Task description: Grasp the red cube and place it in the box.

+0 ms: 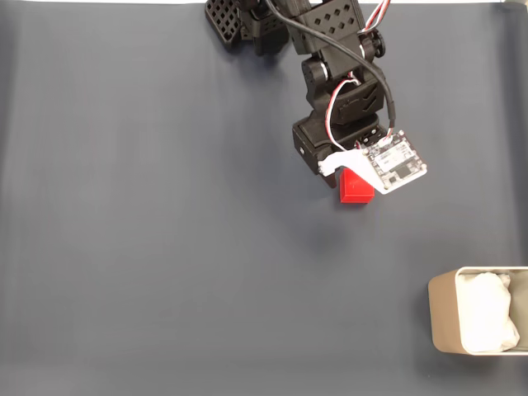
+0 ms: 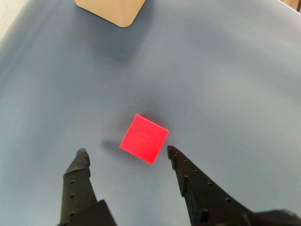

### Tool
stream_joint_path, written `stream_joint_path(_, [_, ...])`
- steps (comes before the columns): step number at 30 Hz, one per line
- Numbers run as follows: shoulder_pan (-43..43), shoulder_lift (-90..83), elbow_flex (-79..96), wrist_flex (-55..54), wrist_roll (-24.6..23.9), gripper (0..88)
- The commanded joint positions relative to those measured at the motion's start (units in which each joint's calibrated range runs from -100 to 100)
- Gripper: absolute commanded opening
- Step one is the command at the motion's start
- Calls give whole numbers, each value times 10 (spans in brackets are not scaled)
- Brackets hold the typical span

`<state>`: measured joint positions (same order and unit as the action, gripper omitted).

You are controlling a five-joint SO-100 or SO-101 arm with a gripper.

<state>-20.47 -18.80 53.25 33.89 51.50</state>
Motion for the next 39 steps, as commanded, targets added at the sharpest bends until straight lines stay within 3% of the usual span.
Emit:
stream_joint_path(1, [2, 8, -16, -18, -1, 384])
stream_joint_path(39, [-42, 43, -66, -40, -7, 385])
